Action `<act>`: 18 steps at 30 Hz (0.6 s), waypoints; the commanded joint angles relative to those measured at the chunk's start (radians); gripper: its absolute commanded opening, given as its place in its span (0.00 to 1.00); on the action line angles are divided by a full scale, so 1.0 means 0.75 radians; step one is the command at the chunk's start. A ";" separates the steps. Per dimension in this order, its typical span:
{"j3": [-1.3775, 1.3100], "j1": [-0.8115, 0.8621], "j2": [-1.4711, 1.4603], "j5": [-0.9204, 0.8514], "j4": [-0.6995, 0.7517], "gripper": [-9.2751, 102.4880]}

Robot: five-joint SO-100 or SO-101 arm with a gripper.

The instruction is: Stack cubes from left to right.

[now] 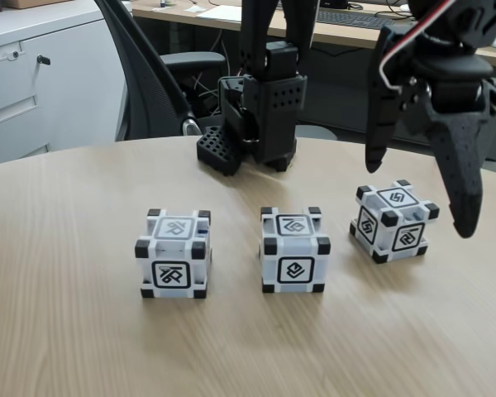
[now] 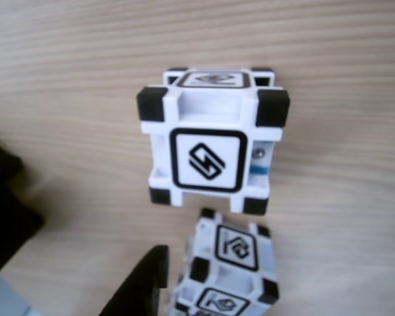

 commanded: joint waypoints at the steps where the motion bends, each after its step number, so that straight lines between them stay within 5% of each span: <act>1: -0.012 -0.004 -0.002 0.006 -0.006 0.56; 18: -0.010 -0.205 -0.037 0.108 0.010 0.56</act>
